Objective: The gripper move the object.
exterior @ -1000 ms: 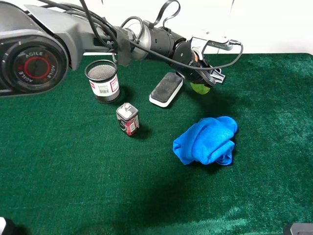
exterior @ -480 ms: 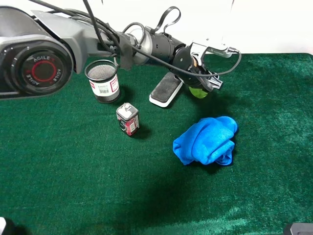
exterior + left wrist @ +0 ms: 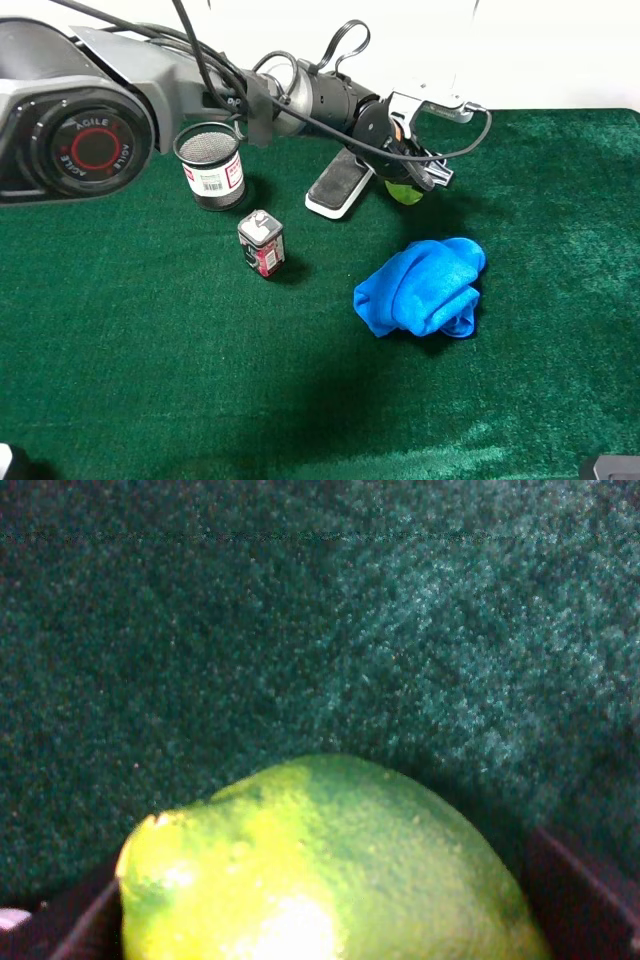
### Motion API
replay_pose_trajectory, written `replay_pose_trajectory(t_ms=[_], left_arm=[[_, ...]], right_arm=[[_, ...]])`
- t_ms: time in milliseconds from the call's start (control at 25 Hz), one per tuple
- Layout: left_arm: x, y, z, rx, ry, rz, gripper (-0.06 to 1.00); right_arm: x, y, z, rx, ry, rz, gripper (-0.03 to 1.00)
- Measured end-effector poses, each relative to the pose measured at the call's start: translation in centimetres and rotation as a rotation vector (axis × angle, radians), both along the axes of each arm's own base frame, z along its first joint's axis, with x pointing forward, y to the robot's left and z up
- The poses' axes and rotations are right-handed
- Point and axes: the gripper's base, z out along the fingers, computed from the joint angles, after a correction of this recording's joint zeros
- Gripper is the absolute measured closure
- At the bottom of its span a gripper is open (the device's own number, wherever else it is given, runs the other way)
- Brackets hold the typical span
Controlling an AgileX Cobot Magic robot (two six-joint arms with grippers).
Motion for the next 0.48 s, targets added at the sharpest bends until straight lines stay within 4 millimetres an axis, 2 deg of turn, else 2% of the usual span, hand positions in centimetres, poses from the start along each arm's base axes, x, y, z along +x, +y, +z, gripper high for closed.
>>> replay_pose_trajectory(t_ms=[80, 240, 480], left_arm=[[0.00, 0.00, 0.00, -0.001, -0.001, 0.000, 0.22], [0.02, -0.02, -0.02, -0.002, -0.002, 0.000, 0.13], [0.02, -0.02, -0.02, -0.002, -0.002, 0.000, 0.10]], right_arm=[[0.00, 0.00, 0.00, 0.000, 0.000, 0.000, 0.27], [0.00, 0.01, 0.00, 0.001, 0.000, 0.000, 0.27], [0.00, 0.01, 0.00, 0.001, 0.000, 0.000, 0.27]])
